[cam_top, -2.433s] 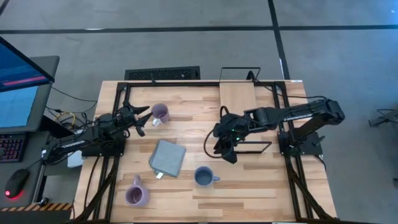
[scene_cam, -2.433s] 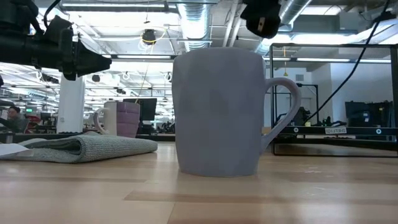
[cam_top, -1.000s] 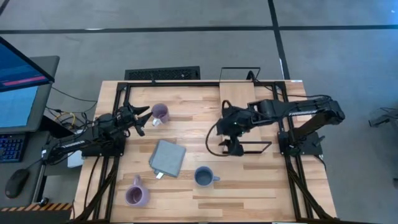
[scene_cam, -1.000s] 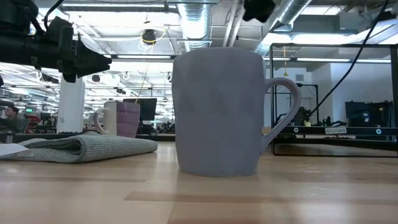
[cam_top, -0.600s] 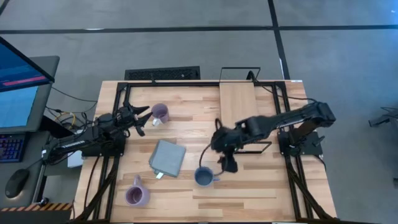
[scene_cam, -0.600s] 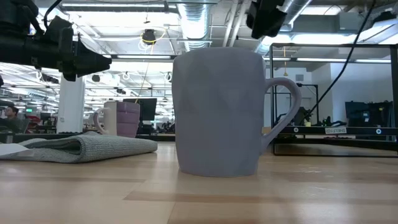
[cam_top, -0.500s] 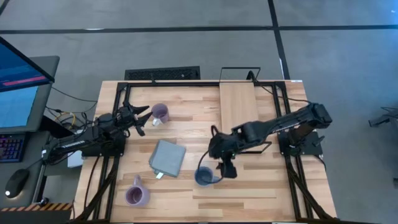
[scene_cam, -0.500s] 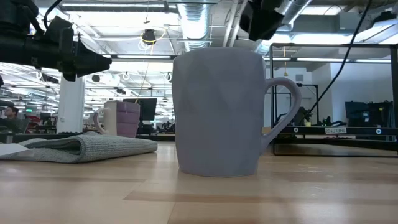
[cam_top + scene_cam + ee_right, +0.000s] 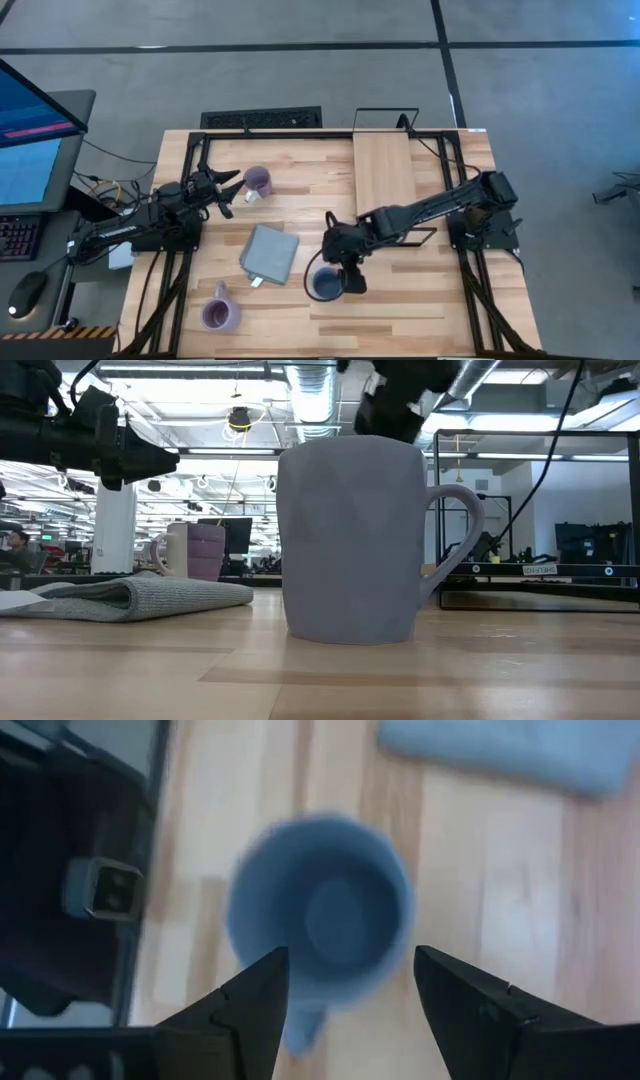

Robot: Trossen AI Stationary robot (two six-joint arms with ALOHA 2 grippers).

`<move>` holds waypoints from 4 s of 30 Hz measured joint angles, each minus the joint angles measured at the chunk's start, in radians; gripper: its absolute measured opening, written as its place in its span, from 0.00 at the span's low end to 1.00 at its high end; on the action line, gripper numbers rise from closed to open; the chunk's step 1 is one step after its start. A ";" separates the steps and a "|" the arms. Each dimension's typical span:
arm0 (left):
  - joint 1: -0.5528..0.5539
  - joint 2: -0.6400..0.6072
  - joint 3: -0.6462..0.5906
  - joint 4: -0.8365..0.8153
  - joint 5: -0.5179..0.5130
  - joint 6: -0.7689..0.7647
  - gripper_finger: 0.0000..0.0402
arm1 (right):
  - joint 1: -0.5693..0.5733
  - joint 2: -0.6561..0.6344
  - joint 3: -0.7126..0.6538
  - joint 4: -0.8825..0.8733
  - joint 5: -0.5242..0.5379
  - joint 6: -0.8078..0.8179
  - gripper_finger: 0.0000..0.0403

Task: Stack small to large cups/mugs on shelf
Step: Put the blue mug on the shelf

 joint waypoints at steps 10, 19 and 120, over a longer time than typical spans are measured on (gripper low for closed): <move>0.000 0.000 0.000 0.000 0.000 0.000 0.41 | 0.033 0.000 0.000 0.094 0.000 0.085 0.59; 0.000 0.000 0.000 0.000 0.008 0.000 0.41 | 0.034 -0.001 0.000 0.062 0.004 0.207 0.59; 0.000 0.020 0.000 0.000 0.009 0.015 0.41 | 0.192 0.124 0.000 -0.080 0.265 0.432 0.14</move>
